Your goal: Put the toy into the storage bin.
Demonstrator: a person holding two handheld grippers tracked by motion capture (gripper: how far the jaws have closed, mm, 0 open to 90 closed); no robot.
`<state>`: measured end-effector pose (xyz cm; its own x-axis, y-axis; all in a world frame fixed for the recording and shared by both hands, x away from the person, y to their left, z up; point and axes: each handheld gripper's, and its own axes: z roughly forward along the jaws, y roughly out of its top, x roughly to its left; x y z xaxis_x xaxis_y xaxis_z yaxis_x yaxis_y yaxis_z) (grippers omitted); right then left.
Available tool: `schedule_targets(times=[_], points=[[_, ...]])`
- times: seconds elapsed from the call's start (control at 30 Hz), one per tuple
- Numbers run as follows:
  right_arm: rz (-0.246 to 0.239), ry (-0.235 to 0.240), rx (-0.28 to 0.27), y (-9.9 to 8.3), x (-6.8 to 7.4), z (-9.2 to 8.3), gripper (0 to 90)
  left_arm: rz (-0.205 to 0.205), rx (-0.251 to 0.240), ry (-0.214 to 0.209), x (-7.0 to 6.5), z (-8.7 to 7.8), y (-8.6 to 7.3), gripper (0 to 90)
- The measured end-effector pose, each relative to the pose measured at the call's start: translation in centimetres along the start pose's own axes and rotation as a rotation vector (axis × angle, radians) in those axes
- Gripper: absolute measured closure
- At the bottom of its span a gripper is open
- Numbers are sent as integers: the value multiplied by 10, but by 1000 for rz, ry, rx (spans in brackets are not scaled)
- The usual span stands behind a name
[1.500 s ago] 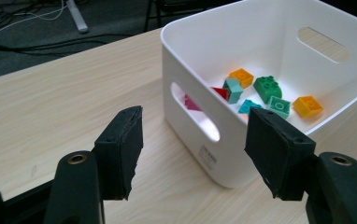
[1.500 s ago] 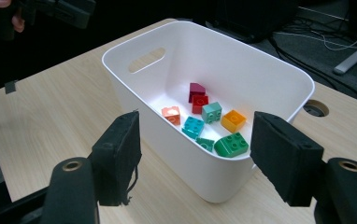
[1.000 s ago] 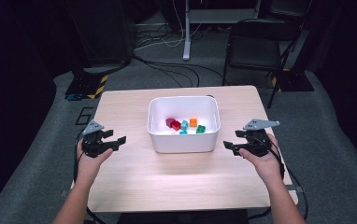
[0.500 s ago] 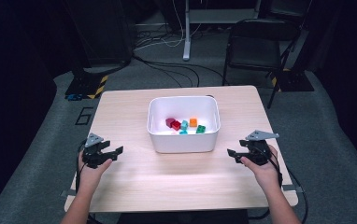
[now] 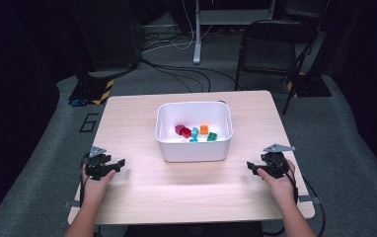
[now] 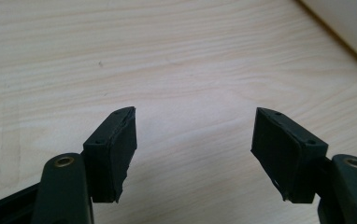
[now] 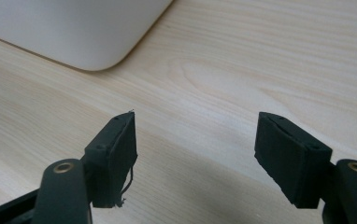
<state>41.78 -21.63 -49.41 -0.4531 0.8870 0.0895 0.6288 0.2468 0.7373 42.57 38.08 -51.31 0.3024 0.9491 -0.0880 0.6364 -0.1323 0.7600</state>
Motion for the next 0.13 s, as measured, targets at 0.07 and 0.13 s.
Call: schedule_targets(times=[0.07,0.13], points=[[13,-5,4,-2,-2,2,268,-6,11,22,2,2,-1,294],[21,-12,6,-4,-4,4,255,-24,4,29,3,5,-2,281]])
